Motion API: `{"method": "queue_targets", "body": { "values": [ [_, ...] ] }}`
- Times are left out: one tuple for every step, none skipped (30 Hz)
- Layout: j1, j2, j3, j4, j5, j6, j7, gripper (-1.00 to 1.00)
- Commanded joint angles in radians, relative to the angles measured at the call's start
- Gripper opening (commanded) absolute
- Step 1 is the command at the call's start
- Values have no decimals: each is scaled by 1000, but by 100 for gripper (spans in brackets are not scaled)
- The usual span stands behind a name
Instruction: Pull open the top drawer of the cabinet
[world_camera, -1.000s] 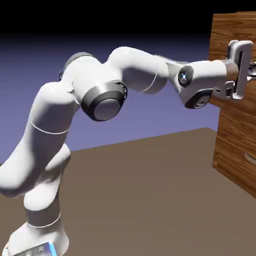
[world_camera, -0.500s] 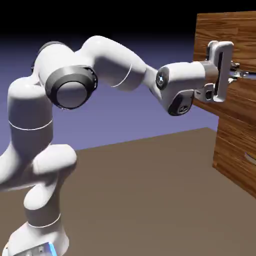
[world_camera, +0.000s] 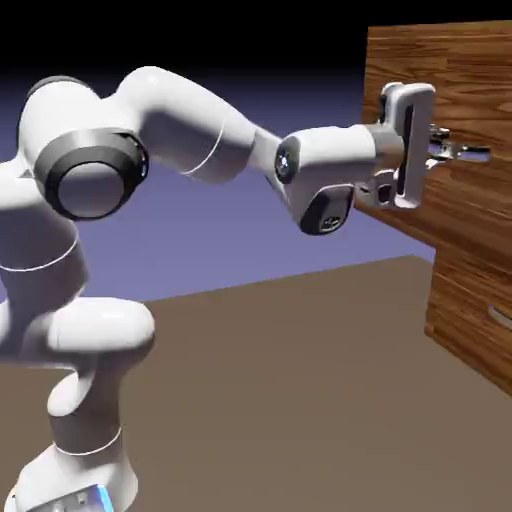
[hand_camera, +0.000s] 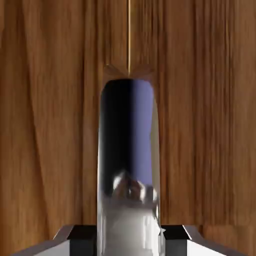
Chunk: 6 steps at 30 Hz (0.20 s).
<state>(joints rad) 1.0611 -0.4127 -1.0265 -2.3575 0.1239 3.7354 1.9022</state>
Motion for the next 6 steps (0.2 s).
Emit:
{"method": "queue_targets", "body": {
  "values": [
    [-33,-16,36,-21,13,1,-16,-100],
    [-66,-34,72,-42,26,2,-32,-100],
    [-84,-44,93,-55,34,3,-40,-100],
    [-84,-44,93,-55,34,3,-40,100],
    [-84,-44,93,-55,34,3,-40,100],
    [-119,-66,129,-79,48,2,-55,100]
  ]
}}
